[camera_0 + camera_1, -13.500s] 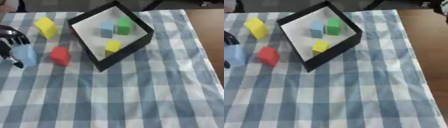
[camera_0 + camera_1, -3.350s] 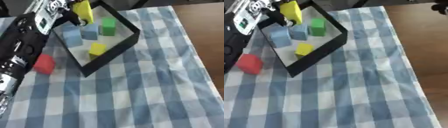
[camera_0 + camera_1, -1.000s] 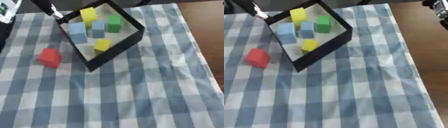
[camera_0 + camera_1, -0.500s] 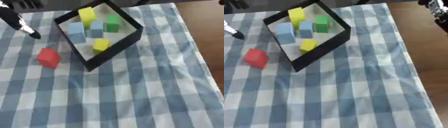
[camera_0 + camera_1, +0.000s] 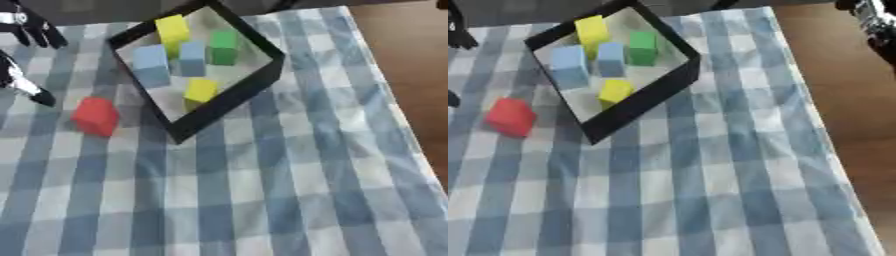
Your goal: Pick up objects on the table and place them in the box.
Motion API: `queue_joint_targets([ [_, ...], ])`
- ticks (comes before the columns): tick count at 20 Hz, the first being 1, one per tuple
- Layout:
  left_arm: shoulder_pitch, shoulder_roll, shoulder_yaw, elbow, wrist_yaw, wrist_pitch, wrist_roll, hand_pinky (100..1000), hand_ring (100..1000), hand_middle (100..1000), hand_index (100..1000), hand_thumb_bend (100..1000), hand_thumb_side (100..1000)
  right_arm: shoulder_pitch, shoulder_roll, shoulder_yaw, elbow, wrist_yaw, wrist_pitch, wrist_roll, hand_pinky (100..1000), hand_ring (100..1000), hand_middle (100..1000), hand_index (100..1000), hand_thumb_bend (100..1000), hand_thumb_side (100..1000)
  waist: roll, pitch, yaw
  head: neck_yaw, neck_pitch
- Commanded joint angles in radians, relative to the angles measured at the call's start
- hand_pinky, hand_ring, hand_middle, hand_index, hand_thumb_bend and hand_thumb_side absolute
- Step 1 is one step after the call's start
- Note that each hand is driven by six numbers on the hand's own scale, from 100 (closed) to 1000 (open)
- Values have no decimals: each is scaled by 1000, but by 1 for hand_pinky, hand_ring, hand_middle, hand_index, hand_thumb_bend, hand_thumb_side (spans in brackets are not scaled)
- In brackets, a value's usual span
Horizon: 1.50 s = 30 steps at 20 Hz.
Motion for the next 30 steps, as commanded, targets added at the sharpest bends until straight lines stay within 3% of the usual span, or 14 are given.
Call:
queue_joint_targets([
  [1, -2, 46, 14, -22, 3, 4, 7, 820, 826, 773, 867, 791, 335, -13, -26, -9, -12, 7, -1, -1, 904, 770, 703, 753, 100, 523, -9, -22, -3, 7, -16],
  [14, -26, 6, -36, -3, 89, -40, 60, 805, 830, 792, 869, 787, 308, -10, -21, -8, -11, 18, 0, -1, 905, 771, 704, 753, 100, 523, -6, -18, -11, 4, -21],
  [22, -63, -44, -83, 56, 31, -58, 20, 813, 837, 800, 871, 783, 295, -10, -14, -6, -10, 21, 3, 4, 905, 771, 704, 753, 100, 527, -2, -12, -17, 10, -23],
  [30, -97, -99, -113, 129, -72, -113, 32, 823, 846, 827, 879, 772, 216, -6, -10, -6, -8, 25, 5, 4, 906, 770, 704, 753, 100, 530, 0, -7, -19, 19, -25],
])
